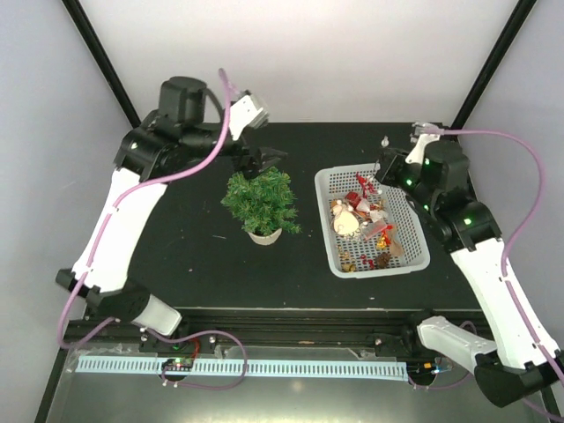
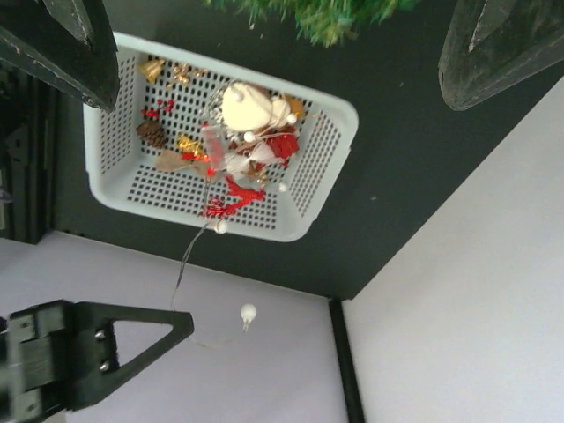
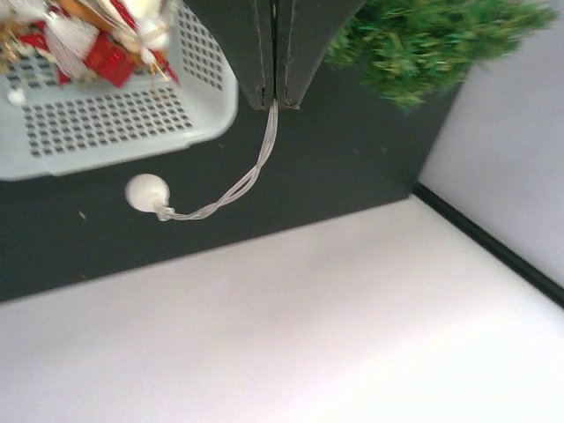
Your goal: Decorate the small christmas tree
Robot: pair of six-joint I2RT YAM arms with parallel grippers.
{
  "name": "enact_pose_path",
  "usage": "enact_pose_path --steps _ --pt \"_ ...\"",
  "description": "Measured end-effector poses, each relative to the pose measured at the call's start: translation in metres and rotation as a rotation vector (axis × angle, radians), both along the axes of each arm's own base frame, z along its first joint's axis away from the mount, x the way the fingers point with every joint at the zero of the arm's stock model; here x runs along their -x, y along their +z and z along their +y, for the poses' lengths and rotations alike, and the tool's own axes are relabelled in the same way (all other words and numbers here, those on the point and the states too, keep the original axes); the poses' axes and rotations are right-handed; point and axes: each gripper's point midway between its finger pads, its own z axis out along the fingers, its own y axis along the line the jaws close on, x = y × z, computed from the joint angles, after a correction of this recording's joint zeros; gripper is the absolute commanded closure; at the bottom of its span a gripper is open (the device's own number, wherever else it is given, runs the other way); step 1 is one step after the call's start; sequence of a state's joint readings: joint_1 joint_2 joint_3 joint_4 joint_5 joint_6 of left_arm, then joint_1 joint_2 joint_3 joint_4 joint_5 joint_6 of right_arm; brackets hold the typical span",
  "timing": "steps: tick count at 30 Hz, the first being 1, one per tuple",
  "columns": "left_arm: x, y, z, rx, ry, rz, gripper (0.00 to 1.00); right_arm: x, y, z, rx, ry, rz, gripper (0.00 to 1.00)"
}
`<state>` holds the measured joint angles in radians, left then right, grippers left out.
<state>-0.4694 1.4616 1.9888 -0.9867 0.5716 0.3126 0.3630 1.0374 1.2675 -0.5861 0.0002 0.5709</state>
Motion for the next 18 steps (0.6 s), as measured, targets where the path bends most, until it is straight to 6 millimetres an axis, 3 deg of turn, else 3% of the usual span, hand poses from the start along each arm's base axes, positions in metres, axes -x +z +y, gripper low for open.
enact_pose_path --steps 2,6,13,18 --pt "-0.006 0.001 -0.016 0.002 -0.041 0.015 0.01 0.008 0.025 0.002 -0.022 0.032 -0.060 0.99" --pt "-0.019 -0.002 -0.043 0.011 -0.105 0.040 0.01 0.019 0.057 0.007 -0.054 0.083 -0.136 0.99" --pt "-0.019 -0.034 -0.086 -0.004 -0.210 0.122 0.01 0.024 0.082 0.011 -0.063 0.116 -0.192 0.99" --pt "-0.012 -0.044 -0.111 -0.005 -0.264 0.137 0.01 0.023 0.084 0.011 -0.057 0.118 -0.197 0.99"
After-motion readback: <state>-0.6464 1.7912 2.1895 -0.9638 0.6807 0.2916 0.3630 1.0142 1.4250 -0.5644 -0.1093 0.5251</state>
